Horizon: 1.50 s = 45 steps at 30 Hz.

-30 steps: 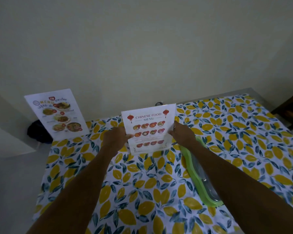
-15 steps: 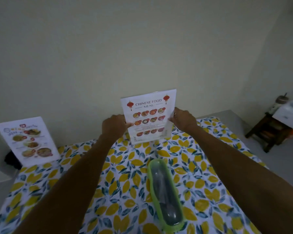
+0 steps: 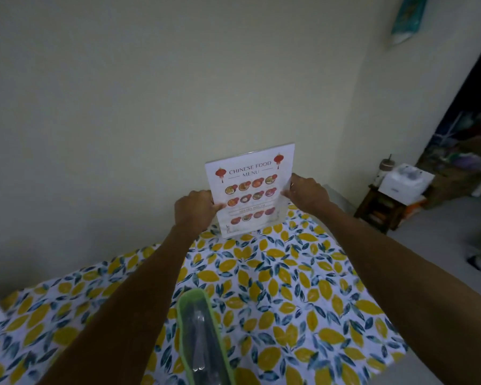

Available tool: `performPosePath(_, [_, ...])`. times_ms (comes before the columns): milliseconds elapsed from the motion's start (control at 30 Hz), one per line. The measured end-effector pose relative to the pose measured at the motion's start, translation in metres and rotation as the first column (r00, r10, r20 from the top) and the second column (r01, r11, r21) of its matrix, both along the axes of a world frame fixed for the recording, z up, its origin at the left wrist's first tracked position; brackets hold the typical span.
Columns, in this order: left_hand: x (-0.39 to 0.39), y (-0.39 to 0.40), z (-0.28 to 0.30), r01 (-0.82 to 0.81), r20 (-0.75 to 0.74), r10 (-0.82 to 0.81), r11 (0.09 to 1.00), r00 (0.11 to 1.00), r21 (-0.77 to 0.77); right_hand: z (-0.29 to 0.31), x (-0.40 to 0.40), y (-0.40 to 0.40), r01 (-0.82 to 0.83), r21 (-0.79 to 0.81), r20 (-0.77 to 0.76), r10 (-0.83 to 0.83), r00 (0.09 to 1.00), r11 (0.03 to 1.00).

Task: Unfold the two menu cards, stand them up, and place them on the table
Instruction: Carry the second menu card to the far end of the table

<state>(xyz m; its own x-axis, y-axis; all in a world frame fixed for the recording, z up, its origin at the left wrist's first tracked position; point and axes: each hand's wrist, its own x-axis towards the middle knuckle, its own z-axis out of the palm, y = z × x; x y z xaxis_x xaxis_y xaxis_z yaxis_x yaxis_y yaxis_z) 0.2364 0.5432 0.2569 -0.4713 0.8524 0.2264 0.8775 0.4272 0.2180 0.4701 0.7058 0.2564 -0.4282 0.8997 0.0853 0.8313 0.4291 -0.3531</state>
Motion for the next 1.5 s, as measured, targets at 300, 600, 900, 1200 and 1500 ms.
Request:
performPosePath(300, [0.039,0.050,-0.004,0.115,0.002,-0.115,0.993,0.993,-0.020,-0.008,0.053,0.031,0.106,0.039,0.053,-0.108,0.993,0.994])
performPosePath(600, [0.057,0.120,-0.039,0.061,0.008,-0.061,0.995,0.998,-0.076,-0.044,0.064,0.117,0.022,-0.010,0.083,-0.021,0.996,1.000])
performPosePath(900, [0.074,0.220,-0.102,-0.020,0.047,0.027,0.987,0.998,-0.161,-0.118,0.061,0.234,-0.084,-0.064,0.105,0.091,0.990,0.994])
performPosePath(1200, [0.058,0.278,-0.150,-0.130,0.114,0.158,0.965,0.981,-0.226,-0.169,0.035,0.299,-0.127,-0.109,0.140,0.141,0.980,0.986])
performPosePath(1500, [0.060,0.321,-0.176,-0.146,0.262,0.199,0.967,0.944,-0.208,-0.209,0.029,0.342,-0.104,-0.147,0.118,0.122,0.985,0.984])
